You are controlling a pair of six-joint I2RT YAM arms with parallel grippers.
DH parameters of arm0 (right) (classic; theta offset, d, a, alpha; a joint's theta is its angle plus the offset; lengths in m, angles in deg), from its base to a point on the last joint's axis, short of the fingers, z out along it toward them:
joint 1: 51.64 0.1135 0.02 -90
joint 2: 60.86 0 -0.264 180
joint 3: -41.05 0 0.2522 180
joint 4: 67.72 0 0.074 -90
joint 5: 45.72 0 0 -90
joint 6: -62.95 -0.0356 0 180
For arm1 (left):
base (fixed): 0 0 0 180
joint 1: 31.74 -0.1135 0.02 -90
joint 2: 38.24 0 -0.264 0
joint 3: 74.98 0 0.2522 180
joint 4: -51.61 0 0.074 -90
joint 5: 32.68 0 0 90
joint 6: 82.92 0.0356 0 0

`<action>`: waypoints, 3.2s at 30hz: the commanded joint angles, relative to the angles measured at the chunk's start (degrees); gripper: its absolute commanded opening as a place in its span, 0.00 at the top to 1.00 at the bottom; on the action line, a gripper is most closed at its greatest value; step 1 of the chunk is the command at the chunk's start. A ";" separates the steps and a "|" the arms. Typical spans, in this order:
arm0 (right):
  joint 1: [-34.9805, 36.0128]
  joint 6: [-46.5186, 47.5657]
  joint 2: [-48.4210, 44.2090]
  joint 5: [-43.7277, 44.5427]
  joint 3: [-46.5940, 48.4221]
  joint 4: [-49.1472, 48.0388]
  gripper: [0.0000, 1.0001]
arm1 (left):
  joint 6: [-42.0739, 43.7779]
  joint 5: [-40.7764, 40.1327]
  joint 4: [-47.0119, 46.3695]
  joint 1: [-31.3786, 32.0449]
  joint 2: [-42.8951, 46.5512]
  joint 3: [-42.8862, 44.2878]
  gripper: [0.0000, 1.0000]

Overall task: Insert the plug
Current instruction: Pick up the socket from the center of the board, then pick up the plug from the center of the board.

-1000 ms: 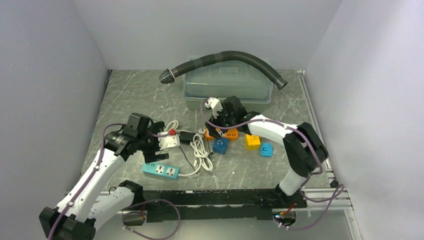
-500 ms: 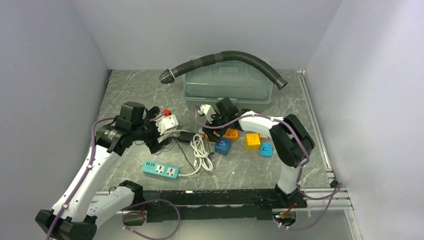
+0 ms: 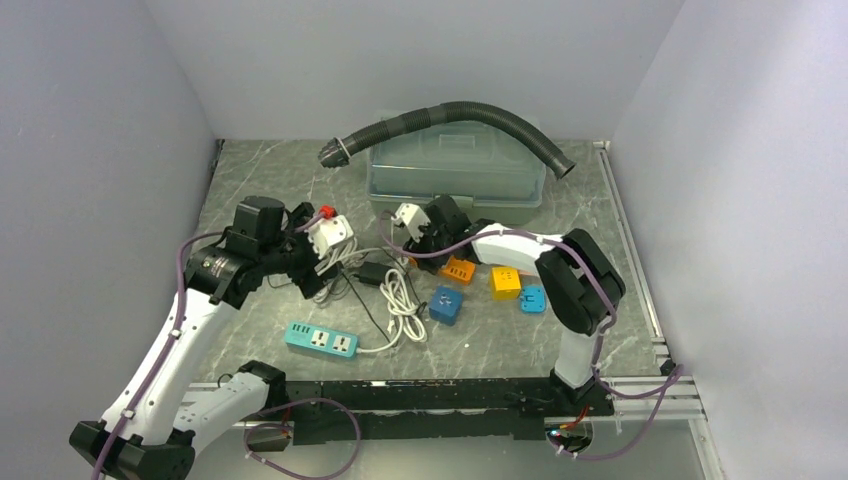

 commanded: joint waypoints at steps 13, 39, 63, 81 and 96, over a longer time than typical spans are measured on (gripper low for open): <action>-0.21 -5.13 -28.33 14.69 14.56 -5.21 1.00 | -3.26 -1.54 -6.78 -0.27 1.04 -0.04 0.00; 0.14 -21.54 -30.77 50.15 37.27 33.35 1.00 | -3.32 -1.16 -5.25 -0.27 2.88 -0.91 0.00; 2.98 -38.56 -26.64 23.97 33.30 28.35 1.00 | -25.48 12.21 -24.67 9.74 -20.37 4.12 0.00; 2.88 -36.05 -26.55 26.48 35.04 29.51 1.00 | -48.25 12.00 -36.67 12.20 -38.36 14.81 0.00; 1.70 -35.76 -31.22 24.86 29.23 28.34 1.00 | -43.89 8.24 -34.87 12.21 -43.69 17.99 0.93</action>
